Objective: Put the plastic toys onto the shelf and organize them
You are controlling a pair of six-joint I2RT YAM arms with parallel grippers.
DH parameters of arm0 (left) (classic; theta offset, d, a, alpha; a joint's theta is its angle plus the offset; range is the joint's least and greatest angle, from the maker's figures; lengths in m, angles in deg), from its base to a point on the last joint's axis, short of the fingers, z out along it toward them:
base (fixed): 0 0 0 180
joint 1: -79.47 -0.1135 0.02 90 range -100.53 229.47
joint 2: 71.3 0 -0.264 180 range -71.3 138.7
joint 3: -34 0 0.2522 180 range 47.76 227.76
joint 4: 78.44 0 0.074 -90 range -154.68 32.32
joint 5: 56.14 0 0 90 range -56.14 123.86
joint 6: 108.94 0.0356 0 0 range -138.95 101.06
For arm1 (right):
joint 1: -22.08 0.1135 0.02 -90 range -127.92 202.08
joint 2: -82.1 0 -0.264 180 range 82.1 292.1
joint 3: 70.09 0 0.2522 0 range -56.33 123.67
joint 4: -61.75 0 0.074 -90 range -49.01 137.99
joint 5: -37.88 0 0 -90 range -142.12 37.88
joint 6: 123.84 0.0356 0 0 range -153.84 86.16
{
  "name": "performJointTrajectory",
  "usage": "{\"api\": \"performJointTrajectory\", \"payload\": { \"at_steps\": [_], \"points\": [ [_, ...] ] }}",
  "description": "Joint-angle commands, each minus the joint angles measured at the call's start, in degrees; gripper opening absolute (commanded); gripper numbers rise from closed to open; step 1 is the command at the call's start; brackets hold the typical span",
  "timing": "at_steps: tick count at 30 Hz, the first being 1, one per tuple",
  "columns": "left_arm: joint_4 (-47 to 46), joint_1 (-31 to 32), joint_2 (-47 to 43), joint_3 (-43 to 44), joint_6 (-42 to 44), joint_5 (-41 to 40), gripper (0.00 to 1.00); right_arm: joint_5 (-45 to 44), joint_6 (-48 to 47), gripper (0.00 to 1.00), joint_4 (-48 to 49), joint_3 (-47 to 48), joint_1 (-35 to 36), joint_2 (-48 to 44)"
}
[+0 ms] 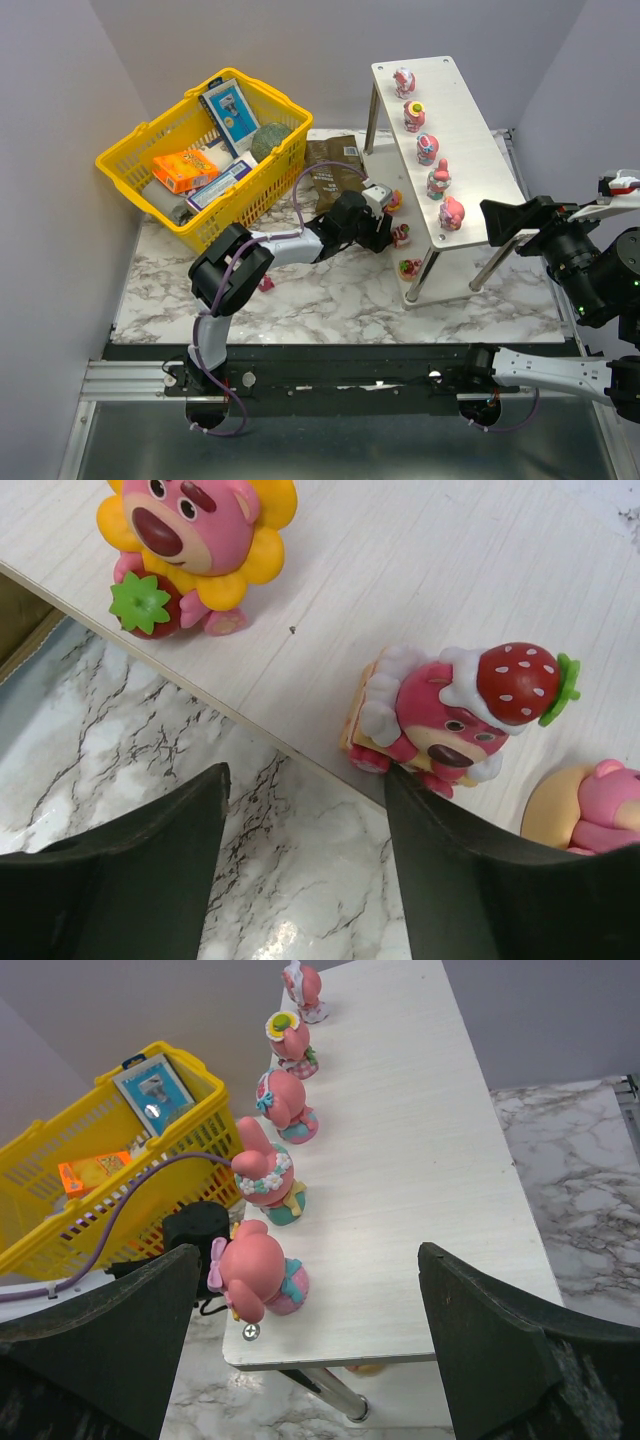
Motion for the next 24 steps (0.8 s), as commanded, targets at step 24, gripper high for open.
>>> {"api": "performJointTrajectory", "payload": {
  "at_steps": [24],
  "points": [
    [0.16, 0.23, -3.52, -3.57, -0.29, -6.08, 0.75, -0.24, -0.96, 0.97, 1.43, -0.16, -0.25, -0.50]
  ]
}}
